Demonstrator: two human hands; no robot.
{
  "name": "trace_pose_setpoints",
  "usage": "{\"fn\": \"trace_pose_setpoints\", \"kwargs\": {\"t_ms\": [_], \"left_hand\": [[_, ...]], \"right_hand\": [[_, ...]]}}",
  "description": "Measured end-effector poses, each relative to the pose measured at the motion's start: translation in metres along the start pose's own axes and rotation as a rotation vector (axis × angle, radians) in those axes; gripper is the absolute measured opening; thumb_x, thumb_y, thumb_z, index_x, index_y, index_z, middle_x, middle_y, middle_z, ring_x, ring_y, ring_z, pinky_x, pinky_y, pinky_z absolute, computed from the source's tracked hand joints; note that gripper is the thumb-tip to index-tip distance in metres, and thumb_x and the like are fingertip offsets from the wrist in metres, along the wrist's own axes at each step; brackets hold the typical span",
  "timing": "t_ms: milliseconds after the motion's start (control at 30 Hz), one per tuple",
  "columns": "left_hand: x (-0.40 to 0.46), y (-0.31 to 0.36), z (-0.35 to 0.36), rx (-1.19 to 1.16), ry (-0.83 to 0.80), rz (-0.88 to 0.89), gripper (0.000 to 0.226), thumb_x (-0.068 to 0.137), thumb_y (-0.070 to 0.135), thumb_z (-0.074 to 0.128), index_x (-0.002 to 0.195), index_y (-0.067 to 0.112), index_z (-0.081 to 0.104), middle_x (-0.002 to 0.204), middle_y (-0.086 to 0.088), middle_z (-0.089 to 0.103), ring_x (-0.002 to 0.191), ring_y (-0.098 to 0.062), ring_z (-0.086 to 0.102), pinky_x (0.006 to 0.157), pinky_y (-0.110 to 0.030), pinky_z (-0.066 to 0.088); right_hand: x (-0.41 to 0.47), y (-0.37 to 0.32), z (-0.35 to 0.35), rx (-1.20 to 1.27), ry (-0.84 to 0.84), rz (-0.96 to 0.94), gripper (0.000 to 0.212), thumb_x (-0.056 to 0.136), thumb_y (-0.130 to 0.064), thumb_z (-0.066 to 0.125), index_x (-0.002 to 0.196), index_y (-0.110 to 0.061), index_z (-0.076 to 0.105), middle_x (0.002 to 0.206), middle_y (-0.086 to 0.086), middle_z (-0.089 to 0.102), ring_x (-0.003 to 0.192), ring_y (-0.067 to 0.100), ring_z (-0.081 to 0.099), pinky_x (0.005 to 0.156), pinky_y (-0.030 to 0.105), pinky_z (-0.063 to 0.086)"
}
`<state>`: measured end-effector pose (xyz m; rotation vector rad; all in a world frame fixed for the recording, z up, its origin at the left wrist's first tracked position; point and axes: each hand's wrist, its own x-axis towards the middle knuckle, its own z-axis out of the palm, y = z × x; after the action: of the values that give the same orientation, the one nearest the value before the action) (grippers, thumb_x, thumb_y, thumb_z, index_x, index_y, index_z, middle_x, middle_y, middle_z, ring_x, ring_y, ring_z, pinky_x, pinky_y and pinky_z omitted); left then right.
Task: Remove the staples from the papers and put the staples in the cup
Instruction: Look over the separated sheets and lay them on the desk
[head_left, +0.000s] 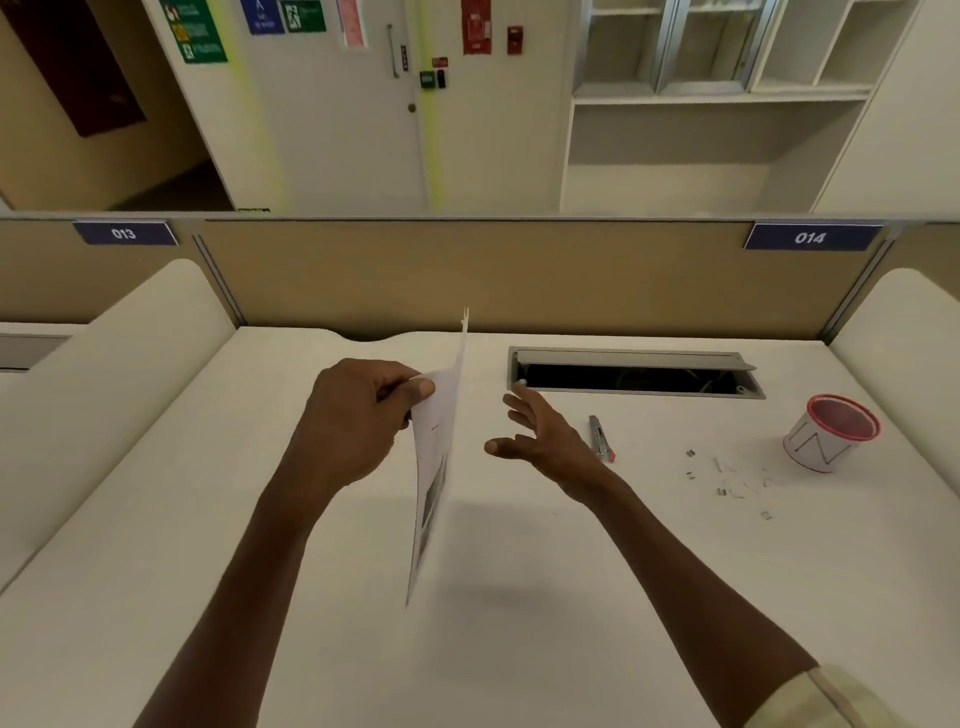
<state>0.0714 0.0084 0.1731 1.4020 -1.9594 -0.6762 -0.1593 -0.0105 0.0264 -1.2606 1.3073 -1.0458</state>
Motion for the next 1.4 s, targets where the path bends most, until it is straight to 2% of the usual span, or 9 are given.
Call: {"fn": "trace_pose_setpoints", "kwargs": {"t_ms": [100, 167, 267, 500, 700, 900, 1133, 1267, 1400], "left_hand": [[-0.002, 0.012, -0.017, -0.041, 0.039, 0.089, 0.021, 0.093, 0.032, 0.059, 0.093, 0.018, 0.075, 0.083, -0.005, 0.074, 0.08, -0.023, 0.07, 0.077, -0.042, 0.057], [-0.001, 0.02, -0.027, -0.06, 0.032, 0.143, 0.021, 0.093, 0.032, 0.058, 0.093, 0.018, 0.074, 0.085, -0.002, 0.074, 0.08, -0.019, 0.07, 0.071, -0.028, 0.057], [-0.001, 0.032, -0.035, -0.138, -0.03, 0.184, 0.021, 0.093, 0.029, 0.057, 0.094, 0.018, 0.074, 0.085, 0.009, 0.075, 0.08, -0.006, 0.07, 0.065, -0.007, 0.05], [0.009, 0.044, -0.024, -0.216, 0.002, 0.21, 0.02, 0.092, 0.025, 0.057, 0.097, 0.014, 0.073, 0.086, 0.01, 0.074, 0.081, -0.01, 0.069, 0.062, -0.005, 0.048], [0.028, 0.044, 0.003, -0.31, 0.175, 0.04, 0.021, 0.094, 0.029, 0.057, 0.095, 0.013, 0.07, 0.09, 0.0, 0.075, 0.083, -0.018, 0.073, 0.073, -0.022, 0.059], [0.027, 0.04, 0.045, -0.645, 0.08, -0.128, 0.016, 0.094, 0.014, 0.058, 0.101, 0.006, 0.07, 0.101, -0.01, 0.074, 0.098, -0.029, 0.07, 0.089, -0.039, 0.057], [0.019, 0.042, 0.088, -0.818, 0.132, -0.342, 0.019, 0.082, 0.016, 0.073, 0.098, 0.006, 0.072, 0.096, -0.01, 0.076, 0.09, -0.027, 0.073, 0.088, -0.044, 0.056], [0.013, 0.049, 0.101, -0.864, 0.098, -0.38, 0.015, 0.086, 0.017, 0.068, 0.097, 0.008, 0.071, 0.099, -0.01, 0.075, 0.09, -0.026, 0.073, 0.088, -0.043, 0.057], [0.016, 0.052, 0.104, -0.826, 0.104, -0.375, 0.016, 0.087, 0.019, 0.066, 0.101, 0.011, 0.07, 0.103, -0.009, 0.074, 0.094, -0.026, 0.072, 0.09, -0.044, 0.056]], "right_hand": [[-0.002, -0.022, -0.007, 0.064, 0.04, -0.055, 0.106, 0.067, -0.036, 0.085, 0.15, -0.03, 0.019, 0.155, -0.006, 0.032, 0.141, 0.01, 0.032, 0.107, 0.033, 0.034], [-0.004, -0.033, -0.014, 0.08, 0.07, -0.094, 0.105, 0.067, -0.038, 0.085, 0.149, -0.031, 0.021, 0.153, -0.007, 0.036, 0.139, 0.011, 0.035, 0.106, 0.034, 0.034], [-0.006, -0.047, -0.027, 0.162, 0.014, -0.194, 0.08, 0.076, -0.023, 0.08, 0.141, -0.023, 0.034, 0.136, -0.001, 0.056, 0.125, 0.019, 0.054, 0.1, 0.041, 0.048], [-0.016, -0.057, -0.051, 0.233, 0.079, -0.219, 0.038, 0.078, -0.023, 0.075, 0.111, -0.007, 0.066, 0.114, 0.006, 0.071, 0.103, 0.03, 0.068, 0.087, 0.043, 0.057], [-0.035, -0.058, -0.065, 0.262, 0.221, -0.223, 0.027, 0.083, -0.018, 0.073, 0.106, -0.005, 0.069, 0.105, 0.004, 0.075, 0.09, 0.027, 0.073, 0.069, 0.033, 0.059], [-0.056, -0.058, -0.087, 0.289, 0.275, -0.187, 0.023, 0.082, -0.017, 0.074, 0.104, -0.011, 0.07, 0.1, 0.0, 0.076, 0.085, 0.02, 0.074, 0.067, 0.027, 0.059], [-0.079, -0.039, -0.117, 0.314, 0.345, -0.128, 0.027, 0.08, -0.02, 0.076, 0.102, -0.006, 0.068, 0.097, 0.006, 0.076, 0.083, 0.024, 0.074, 0.068, 0.032, 0.06], [-0.086, -0.025, -0.13, 0.328, 0.354, -0.055, 0.029, 0.081, -0.021, 0.075, 0.105, -0.008, 0.065, 0.101, 0.007, 0.075, 0.085, 0.027, 0.074, 0.078, 0.048, 0.06], [-0.09, -0.02, -0.139, 0.451, 0.337, -0.029, 0.028, 0.084, -0.015, 0.071, 0.111, -0.012, 0.067, 0.104, 0.008, 0.074, 0.09, 0.03, 0.073, 0.08, 0.05, 0.058]]}}
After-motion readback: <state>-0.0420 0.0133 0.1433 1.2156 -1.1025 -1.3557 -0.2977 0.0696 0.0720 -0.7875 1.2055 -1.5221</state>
